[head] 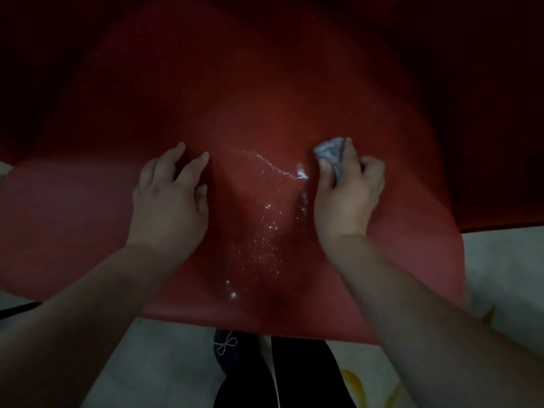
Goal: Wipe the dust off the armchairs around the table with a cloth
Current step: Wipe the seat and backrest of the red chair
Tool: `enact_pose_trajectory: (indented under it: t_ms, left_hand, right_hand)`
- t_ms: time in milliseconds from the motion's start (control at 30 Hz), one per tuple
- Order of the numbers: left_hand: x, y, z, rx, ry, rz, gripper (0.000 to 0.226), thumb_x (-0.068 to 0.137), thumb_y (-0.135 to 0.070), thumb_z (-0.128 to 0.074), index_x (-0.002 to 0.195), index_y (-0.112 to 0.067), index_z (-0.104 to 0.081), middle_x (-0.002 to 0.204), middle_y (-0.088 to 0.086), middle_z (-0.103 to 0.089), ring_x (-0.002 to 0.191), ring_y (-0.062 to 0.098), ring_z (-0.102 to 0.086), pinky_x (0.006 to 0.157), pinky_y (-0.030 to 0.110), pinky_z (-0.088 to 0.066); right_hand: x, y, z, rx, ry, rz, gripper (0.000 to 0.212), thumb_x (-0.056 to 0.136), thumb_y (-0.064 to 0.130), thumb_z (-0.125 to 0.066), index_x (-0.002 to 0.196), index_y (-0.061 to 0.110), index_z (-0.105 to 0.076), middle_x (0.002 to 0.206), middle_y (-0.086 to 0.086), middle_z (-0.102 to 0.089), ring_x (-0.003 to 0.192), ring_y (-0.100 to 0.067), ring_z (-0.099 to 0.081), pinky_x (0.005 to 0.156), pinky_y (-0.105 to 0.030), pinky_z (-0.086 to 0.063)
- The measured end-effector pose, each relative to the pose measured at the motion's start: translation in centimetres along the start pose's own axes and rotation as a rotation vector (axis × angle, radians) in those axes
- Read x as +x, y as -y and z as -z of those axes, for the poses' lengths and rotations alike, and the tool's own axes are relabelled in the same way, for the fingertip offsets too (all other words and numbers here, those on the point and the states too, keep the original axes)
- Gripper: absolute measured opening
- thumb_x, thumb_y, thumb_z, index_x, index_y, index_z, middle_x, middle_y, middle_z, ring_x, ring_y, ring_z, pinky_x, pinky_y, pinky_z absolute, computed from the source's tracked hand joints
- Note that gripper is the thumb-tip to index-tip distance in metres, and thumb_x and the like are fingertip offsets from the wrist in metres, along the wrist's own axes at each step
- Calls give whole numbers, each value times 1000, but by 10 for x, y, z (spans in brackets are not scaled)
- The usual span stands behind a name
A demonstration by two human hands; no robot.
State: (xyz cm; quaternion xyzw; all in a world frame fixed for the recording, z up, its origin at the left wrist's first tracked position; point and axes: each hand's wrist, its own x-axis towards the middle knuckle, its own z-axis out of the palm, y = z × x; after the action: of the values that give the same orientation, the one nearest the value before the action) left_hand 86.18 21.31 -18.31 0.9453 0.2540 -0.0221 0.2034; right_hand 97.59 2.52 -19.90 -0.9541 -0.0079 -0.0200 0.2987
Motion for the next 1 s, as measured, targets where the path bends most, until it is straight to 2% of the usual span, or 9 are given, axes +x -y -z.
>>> enact_pose_trajectory:
  t_ms: [100,167,267,367,500,600,700,800,1000]
  left_hand:
    - [-1,1,-1,-10,-4,-1,48,93,-20,-50,141,-23,-46,151,8,-31,136,32,-26,107,55,-28]
    - [-2,2,-1,-23,-9,-7,48,93,-19,-51,140,-23,-46,151,8,-32,136,33,-26,107,56,-29]
    - [-4,8,-2,-35,-26,-7,48,92,-18,-53,139,-23,-48,150,7,-33,135,32,-27,105,56,-30]
    - [-8,14,-2,-50,-53,6,47,92,-18,-53,138,-23,-48,149,7,-34,135,31,-28,106,54,-30]
    - [-21,16,-6,-63,-64,19,49,90,-15,-55,138,-22,-50,148,8,-36,132,32,-31,105,55,-31]
    - [-27,15,-6,-60,-58,21,50,89,-16,-56,138,-23,-49,148,8,-36,132,34,-32,104,56,-32]
    - [-29,16,-6,-58,-48,28,50,90,-19,-55,139,-26,-47,148,6,-35,132,32,-30,104,56,-32]
    - [-29,16,-7,-58,-63,10,50,89,-18,-55,138,-25,-48,148,7,-36,132,32,-31,103,55,-33]
    - [-32,13,-7,-47,-51,15,49,90,-17,-55,139,-21,-48,148,10,-36,133,31,-31,108,52,-32]
  right_hand:
    - [-30,9,-6,27,184,278,50,91,25,-62,138,16,-50,113,-14,-50,100,-27,-47,93,-40,-42]
    - [-38,7,-5,47,250,367,50,90,23,-63,138,16,-50,111,-12,-50,100,-25,-47,92,-43,-45]
    - [-14,2,-7,77,150,282,49,91,18,-63,138,12,-50,112,-14,-47,102,-26,-46,95,-40,-44]
    - [16,13,-16,37,83,187,48,93,24,-60,139,15,-49,116,-12,-46,105,-25,-45,99,-34,-40]
    - [-15,20,-17,-10,240,430,48,90,26,-63,137,20,-52,111,-12,-50,98,-26,-47,88,-44,-46]
    - [-38,6,-7,-25,305,558,50,88,24,-65,136,18,-53,109,-12,-51,95,-25,-48,85,-45,-48]
    - [-15,8,-11,9,213,428,49,89,20,-64,137,15,-52,109,-14,-50,98,-26,-46,90,-45,-45]
    - [17,33,-31,23,150,277,49,93,28,-60,139,19,-49,113,-8,-46,102,-17,-41,97,-41,-42]
    - [-23,25,-18,29,426,664,51,86,24,-67,135,27,-54,107,-3,-48,96,-17,-43,90,-42,-45]
